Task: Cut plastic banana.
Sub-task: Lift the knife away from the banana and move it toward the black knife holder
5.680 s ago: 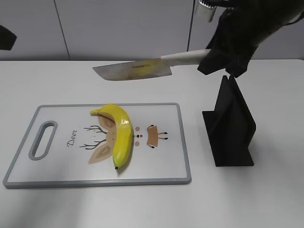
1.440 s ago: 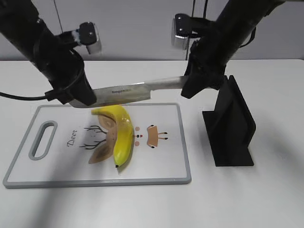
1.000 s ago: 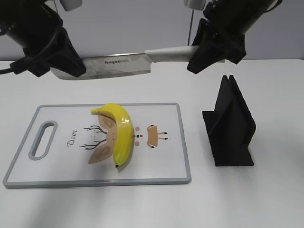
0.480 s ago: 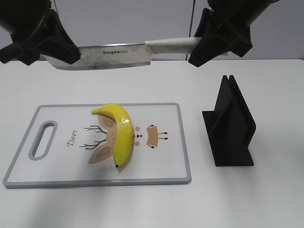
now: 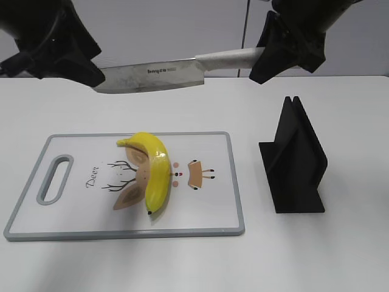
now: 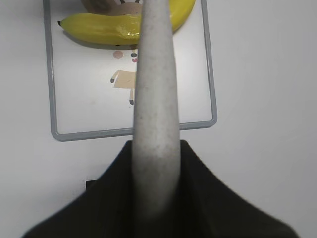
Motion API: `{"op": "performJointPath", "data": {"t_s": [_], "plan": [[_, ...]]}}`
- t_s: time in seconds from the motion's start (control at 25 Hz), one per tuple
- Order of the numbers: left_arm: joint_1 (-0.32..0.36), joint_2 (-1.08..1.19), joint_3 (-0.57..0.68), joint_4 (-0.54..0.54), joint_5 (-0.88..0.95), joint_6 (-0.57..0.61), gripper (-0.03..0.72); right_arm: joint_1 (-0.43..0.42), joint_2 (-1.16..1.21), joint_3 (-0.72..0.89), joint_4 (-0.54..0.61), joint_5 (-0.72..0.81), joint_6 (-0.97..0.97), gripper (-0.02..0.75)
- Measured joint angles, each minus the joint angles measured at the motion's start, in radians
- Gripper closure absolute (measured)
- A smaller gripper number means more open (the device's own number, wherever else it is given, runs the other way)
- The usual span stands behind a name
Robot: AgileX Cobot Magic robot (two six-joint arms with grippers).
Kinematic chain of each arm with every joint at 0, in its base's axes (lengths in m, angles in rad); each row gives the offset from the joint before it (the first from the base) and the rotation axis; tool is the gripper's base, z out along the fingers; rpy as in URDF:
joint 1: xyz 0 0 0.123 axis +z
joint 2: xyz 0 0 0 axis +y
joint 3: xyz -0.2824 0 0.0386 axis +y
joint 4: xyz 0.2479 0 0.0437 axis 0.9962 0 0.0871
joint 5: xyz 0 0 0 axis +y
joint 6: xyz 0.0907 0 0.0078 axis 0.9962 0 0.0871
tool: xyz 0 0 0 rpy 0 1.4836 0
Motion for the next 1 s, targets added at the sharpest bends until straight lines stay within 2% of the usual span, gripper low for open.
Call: {"op": "performJointPath", "data": {"t_s": [0.16,0.32,0.44,0.64,0.84,1.0], "plan": [[0.000,-0.001,0.000,0.011,-0.036,-0.029,0.098,-0.001,0.000,0.000,-0.009,0.000,0.001,0.573],[0.000,-0.021,0.000,0.095,-0.090,-0.156,0.095,-0.002,0.000,0.000,-0.015,0.000,0.002,0.573],[0.002,-0.044,0.000,0.203,-0.113,-0.351,0.095,-0.003,0.000,0.000,-0.015,0.001,0.074,0.573],[0.019,-0.094,0.000,0.319,-0.092,-0.706,0.095,-0.003,0.000,0.000,-0.015,0.001,0.371,0.573],[0.113,-0.107,0.000,0.318,0.058,-0.910,0.095,-0.003,0.000,0.000,-0.016,0.003,0.554,0.573],[0.206,-0.112,0.000,0.316,0.132,-0.984,0.095,-0.003,0.000,0.000,-0.019,0.036,0.718,0.573]]}}
